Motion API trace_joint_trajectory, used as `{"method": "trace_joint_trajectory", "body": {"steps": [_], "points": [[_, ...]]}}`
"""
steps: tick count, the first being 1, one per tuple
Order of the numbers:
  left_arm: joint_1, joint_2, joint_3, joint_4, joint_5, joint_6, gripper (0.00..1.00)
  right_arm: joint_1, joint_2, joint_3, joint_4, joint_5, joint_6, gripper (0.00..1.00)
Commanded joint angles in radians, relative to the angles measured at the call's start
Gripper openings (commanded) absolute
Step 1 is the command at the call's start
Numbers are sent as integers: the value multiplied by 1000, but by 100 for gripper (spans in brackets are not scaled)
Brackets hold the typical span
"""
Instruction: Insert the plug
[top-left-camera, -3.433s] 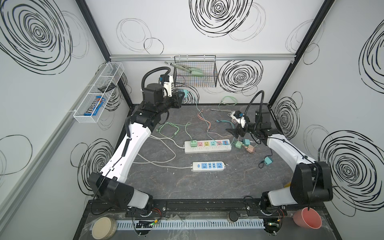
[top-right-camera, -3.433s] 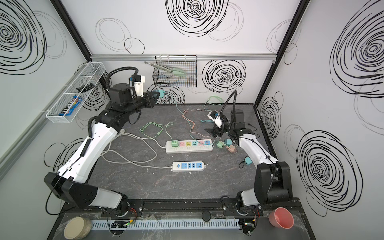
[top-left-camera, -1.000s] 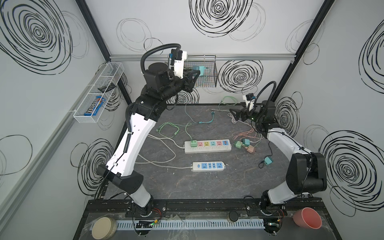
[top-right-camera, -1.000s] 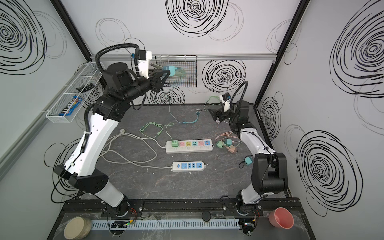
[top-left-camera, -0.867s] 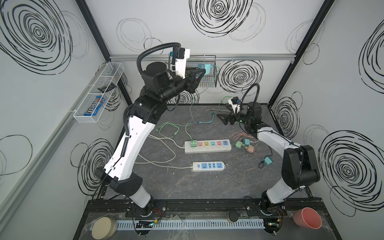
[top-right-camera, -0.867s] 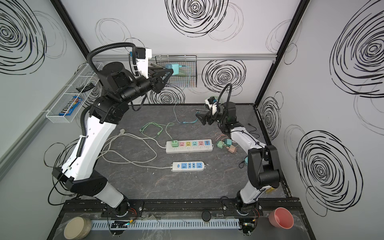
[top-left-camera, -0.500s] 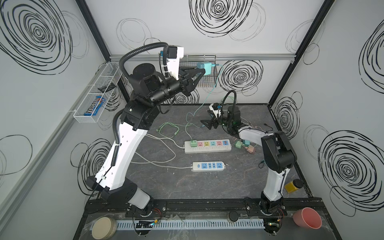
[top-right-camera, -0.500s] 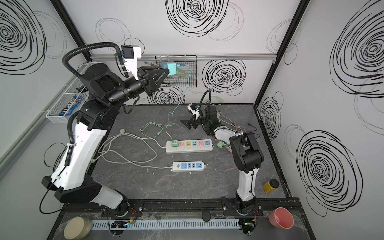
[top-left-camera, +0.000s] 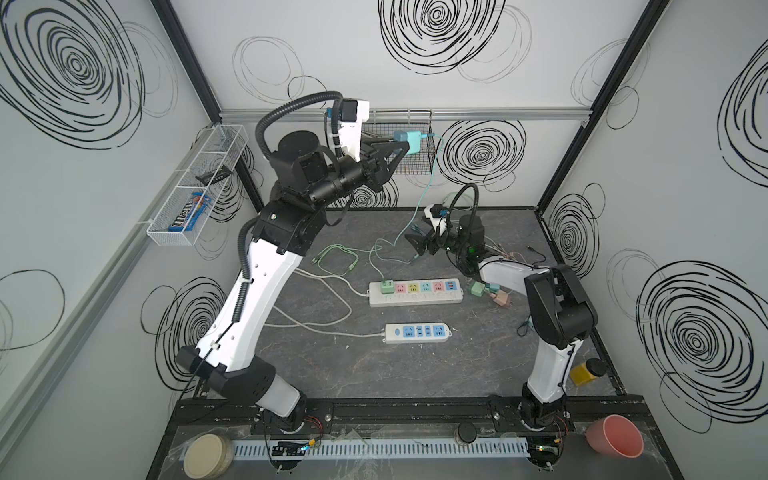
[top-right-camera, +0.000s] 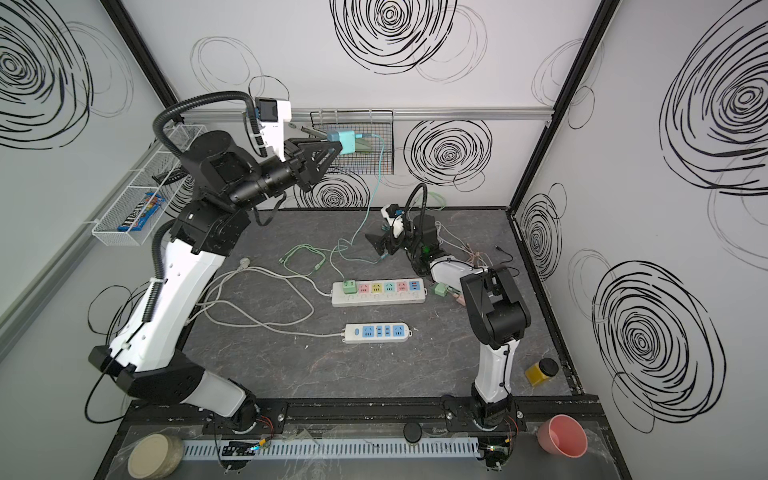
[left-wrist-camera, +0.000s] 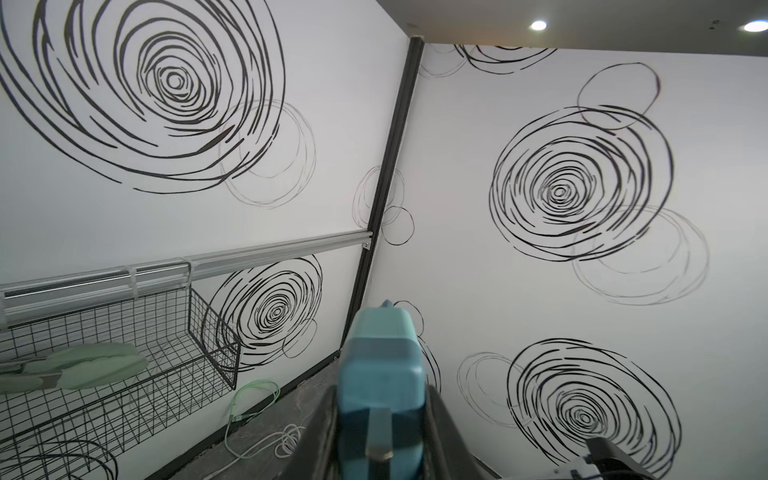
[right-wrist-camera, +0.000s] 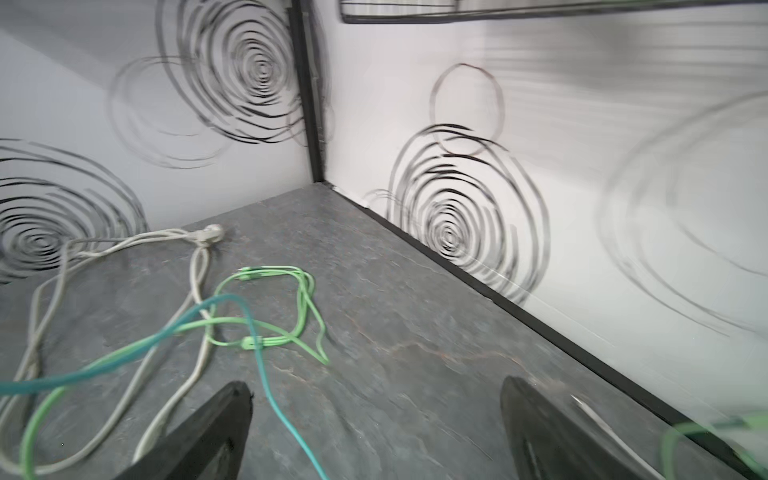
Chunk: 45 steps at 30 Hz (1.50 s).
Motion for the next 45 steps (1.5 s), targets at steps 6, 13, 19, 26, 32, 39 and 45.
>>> {"method": "trace_joint_trajectory", "body": {"steps": [6, 13, 19, 26, 32, 39, 45], "points": [[95, 313, 205, 413, -170, -36, 0, -169, -31, 106, -72, 28, 164, 97], [99, 248, -123, 483, -72, -30, 0, -168, -121, -52, -72, 26, 106, 97], [57, 88, -545, 566, -37, 65, 0, -165, -183, -115, -114, 5, 100, 97], [48, 115, -730, 569, -72, -33, 0, -163, -291, -149, -233, 123, 248, 97], [46, 157, -745, 597, 18, -274, 0, -187, -327, -136, -397, -101, 440, 98], [55, 150, -805, 697, 178, -482, 0, -186, -326, -143, -396, -461, 661, 91], [70, 127, -869, 808, 297, -582, 0, -163, -329, -150, -310, -515, 773, 92]]}}
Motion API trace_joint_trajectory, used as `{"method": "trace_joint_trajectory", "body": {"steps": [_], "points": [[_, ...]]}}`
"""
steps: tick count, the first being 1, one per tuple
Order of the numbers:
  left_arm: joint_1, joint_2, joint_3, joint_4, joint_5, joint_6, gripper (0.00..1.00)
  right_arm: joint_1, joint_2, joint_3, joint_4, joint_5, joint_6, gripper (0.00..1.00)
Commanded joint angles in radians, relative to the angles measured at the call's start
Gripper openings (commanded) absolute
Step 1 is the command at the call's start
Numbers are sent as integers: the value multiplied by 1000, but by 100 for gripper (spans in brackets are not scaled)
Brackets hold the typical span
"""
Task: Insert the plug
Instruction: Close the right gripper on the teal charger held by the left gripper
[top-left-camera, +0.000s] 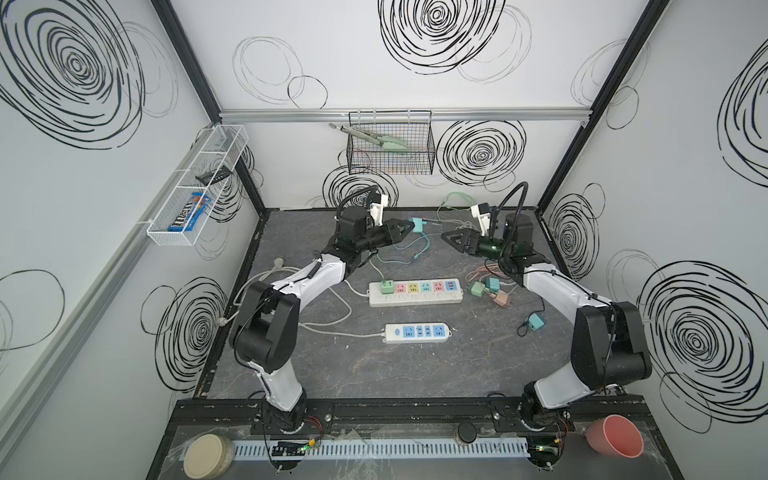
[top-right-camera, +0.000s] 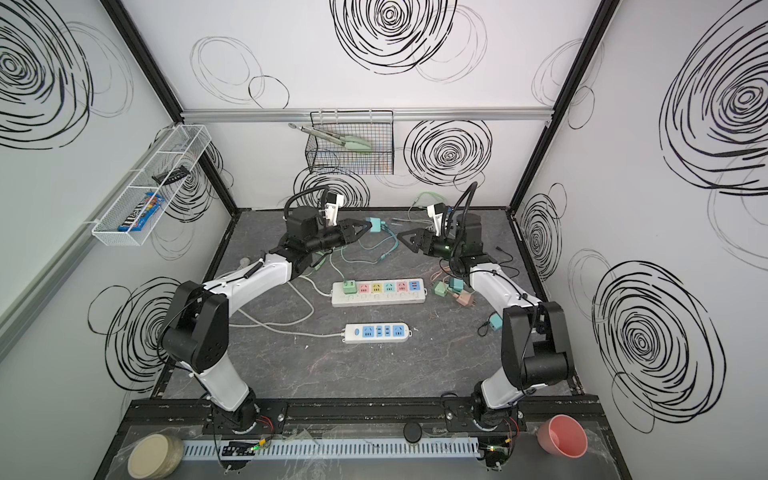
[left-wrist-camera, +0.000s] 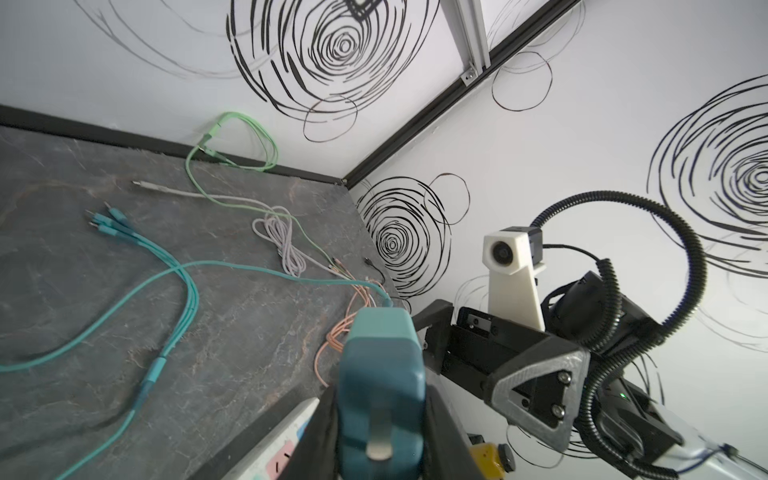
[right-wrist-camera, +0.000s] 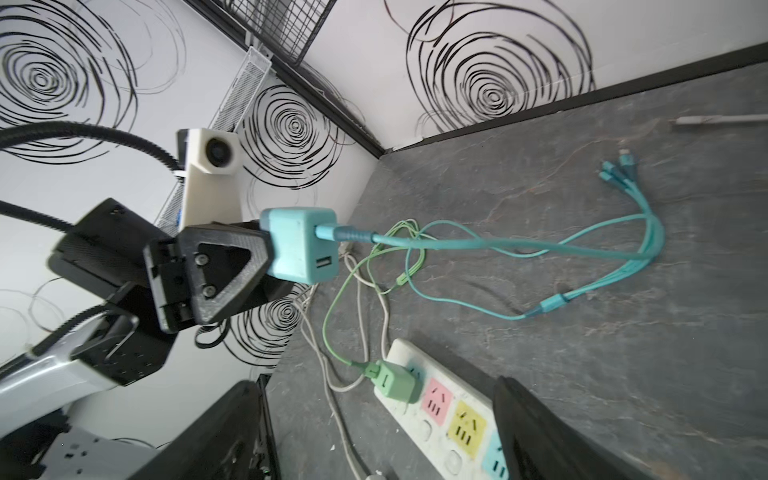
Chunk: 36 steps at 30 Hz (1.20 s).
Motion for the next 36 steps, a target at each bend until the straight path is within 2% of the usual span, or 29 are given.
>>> {"method": "trace_joint_trajectory", "body": {"steps": [1, 4, 8, 11, 14, 21, 25, 28, 36], "points": [[13, -33, -15, 147, 110, -89, 0, 22, 0, -6, 81, -100, 131, 91], [14, -46, -40, 229, 157, -153, 0, 53, 27, 11, 137, -127, 230, 90], [18, -57, -94, 407, 201, -315, 0, 90, 63, 31, 237, -159, 356, 89], [19, -58, -119, 484, 229, -391, 0, 108, 73, 46, 278, -168, 383, 89], [18, -71, -131, 480, 245, -399, 0, 114, 77, 63, 304, -190, 394, 86], [23, -76, -145, 467, 285, -410, 0, 115, 77, 84, 364, -228, 438, 73], [19, -72, -144, 494, 301, -430, 0, 123, 85, 96, 441, -261, 495, 58], [18, -70, -144, 497, 297, -434, 0, 131, 84, 109, 450, -274, 491, 50], [2, -55, -141, 522, 301, -448, 0, 146, 96, 126, 444, -292, 481, 40]]}}
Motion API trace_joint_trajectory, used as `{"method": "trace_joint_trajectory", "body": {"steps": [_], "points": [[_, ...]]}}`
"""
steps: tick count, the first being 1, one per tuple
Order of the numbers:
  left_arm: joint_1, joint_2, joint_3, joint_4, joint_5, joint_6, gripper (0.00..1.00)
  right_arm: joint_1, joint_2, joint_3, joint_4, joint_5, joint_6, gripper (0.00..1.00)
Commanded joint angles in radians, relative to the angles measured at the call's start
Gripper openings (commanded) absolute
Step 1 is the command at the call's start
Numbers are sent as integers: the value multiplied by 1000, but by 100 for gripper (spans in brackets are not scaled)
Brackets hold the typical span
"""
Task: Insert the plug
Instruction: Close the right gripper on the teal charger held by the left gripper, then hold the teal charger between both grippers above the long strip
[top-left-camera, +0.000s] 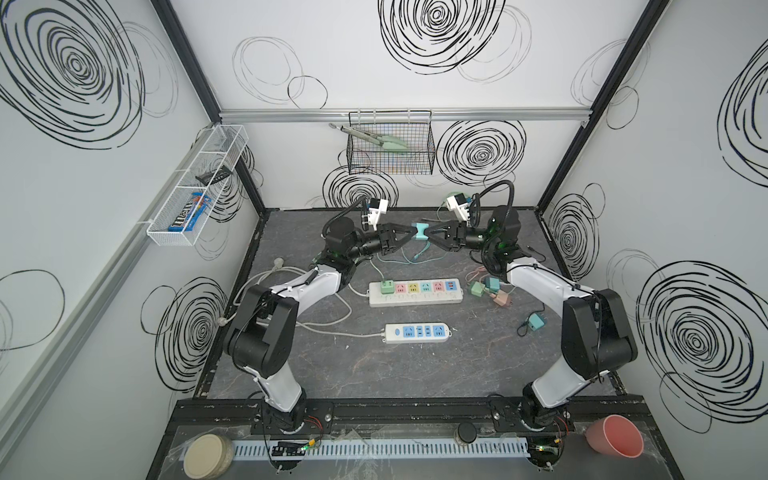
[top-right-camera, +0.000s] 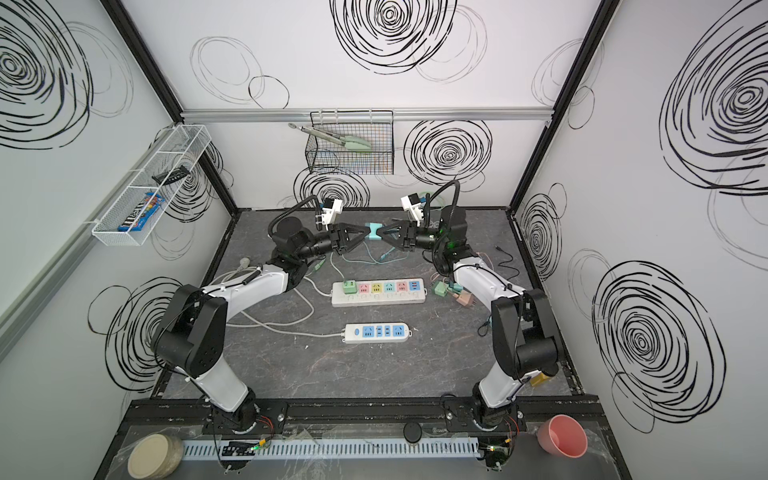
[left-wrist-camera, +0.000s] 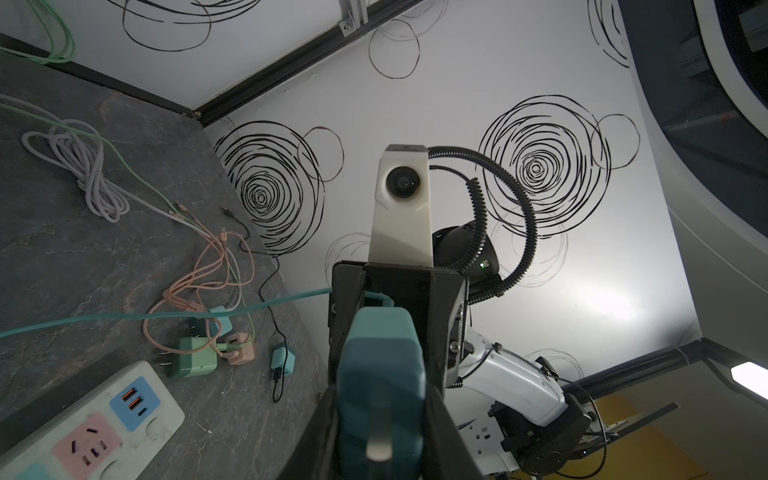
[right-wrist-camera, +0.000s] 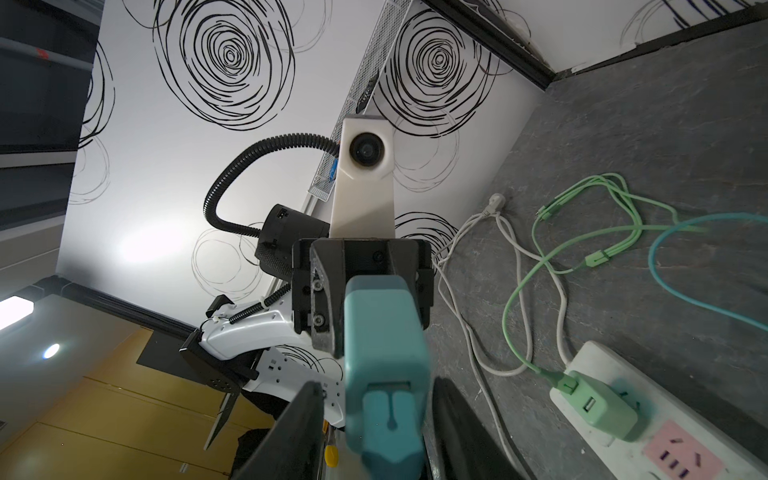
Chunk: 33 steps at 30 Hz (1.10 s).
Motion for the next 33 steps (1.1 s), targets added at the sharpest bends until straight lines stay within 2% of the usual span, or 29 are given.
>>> {"method": "trace_joint_trajectory", "body": {"steps": [1, 6, 11, 14, 18, 24, 29, 33], "points": [[-9, -13, 3, 72, 16, -16, 0, 19, 8, 44, 69, -31, 12, 37], [-11, -9, -4, 72, 12, -14, 0, 21, 3, 53, 67, 4, -2, 29], [-11, -15, -9, 66, 14, -7, 0, 21, 10, 56, 88, 31, 26, 30], [6, -26, -24, 69, -5, -3, 0, 13, 2, 64, 67, 47, 20, 41], [43, -47, -44, 63, -18, 4, 0, -12, -34, 49, -96, 74, -102, 63], [43, -59, -45, 52, -10, 14, 0, -35, -76, -21, -120, 53, -139, 79], [21, -50, -31, 57, -9, 9, 0, 7, -70, -17, -102, 31, -137, 76], [12, -41, -25, 60, -9, 5, 0, 30, -68, -2, -78, 37, -129, 66]]}}
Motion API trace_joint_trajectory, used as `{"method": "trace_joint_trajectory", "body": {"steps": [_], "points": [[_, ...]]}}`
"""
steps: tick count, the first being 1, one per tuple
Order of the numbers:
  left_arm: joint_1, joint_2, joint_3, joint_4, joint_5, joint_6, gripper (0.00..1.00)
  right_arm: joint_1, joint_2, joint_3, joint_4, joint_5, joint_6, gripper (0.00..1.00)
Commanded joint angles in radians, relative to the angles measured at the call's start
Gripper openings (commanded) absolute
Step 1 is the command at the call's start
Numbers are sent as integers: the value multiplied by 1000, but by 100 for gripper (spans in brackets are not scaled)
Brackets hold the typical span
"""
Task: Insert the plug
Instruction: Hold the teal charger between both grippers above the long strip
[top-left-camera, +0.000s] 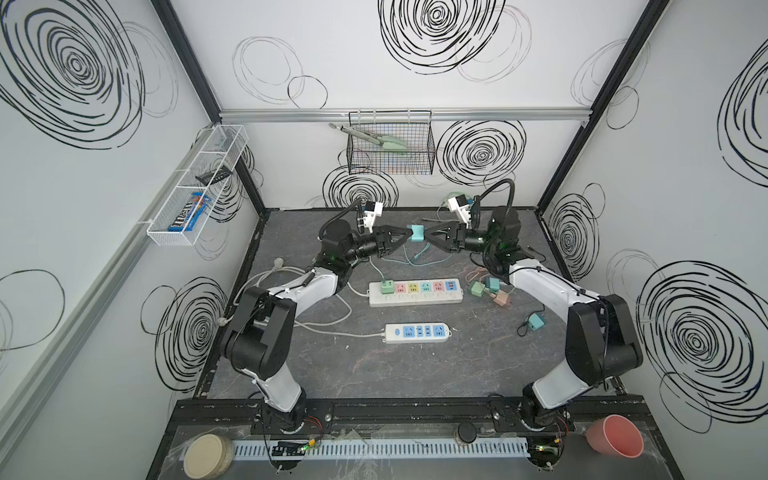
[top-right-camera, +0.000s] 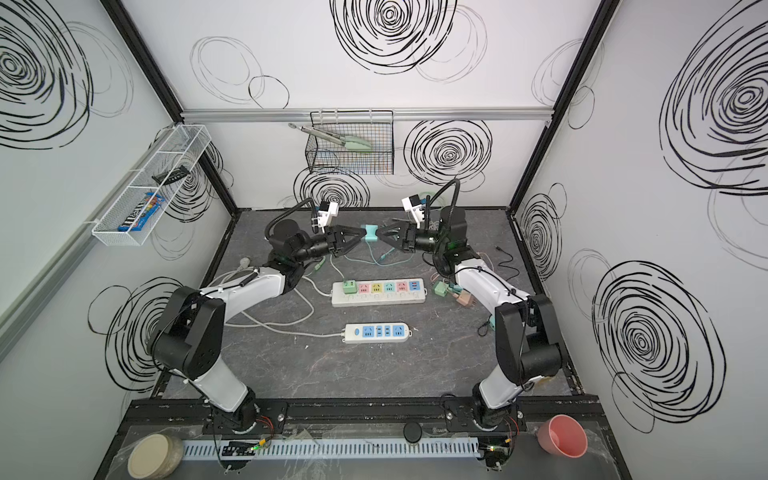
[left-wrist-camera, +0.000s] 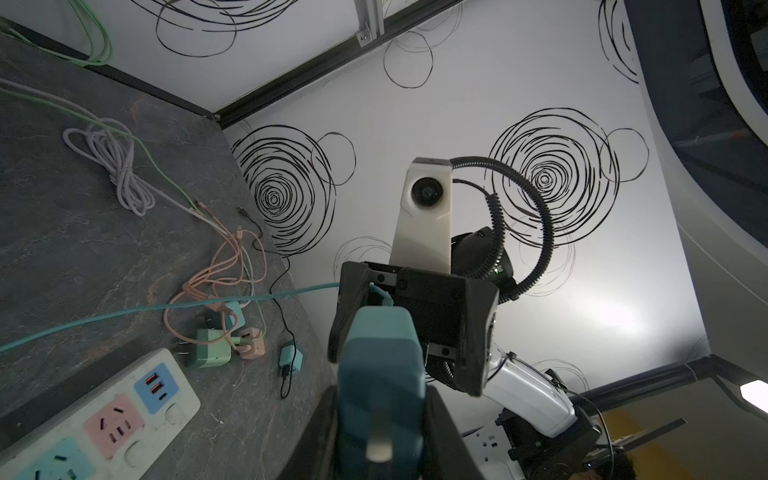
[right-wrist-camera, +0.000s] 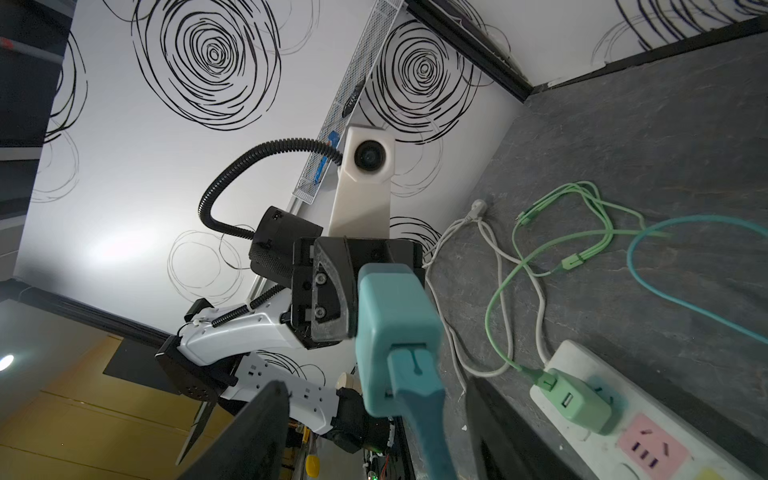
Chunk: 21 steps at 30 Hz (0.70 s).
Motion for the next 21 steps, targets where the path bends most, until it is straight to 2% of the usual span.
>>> {"method": "trace_joint_trajectory", "body": {"steps": [1, 3, 6, 10, 14, 17, 19, 21], "points": [[-8, -25, 17, 63, -2, 1, 0, 15, -26, 13, 43, -19, 1, 63], [-6, -32, 8, 70, -23, -4, 0, 16, -26, 13, 46, -19, 16, 64], [8, -39, 11, 77, -60, -9, 0, 6, -44, -18, 8, 15, 10, 75], [45, -42, 25, 120, -135, -41, 0, -50, -88, -94, -6, 56, 5, 80], [52, -31, 62, 47, -215, 15, 0, -57, -109, -94, -148, 11, -143, 80], [18, -11, 117, -111, -250, 137, 0, -28, -116, -97, -180, -6, -180, 71], [-1, -8, 130, -184, -273, 190, 0, -19, -124, -128, -76, 26, -87, 54], [-9, -13, 124, -192, -267, 198, 0, -23, -116, -156, 76, 55, 53, 44]]}}
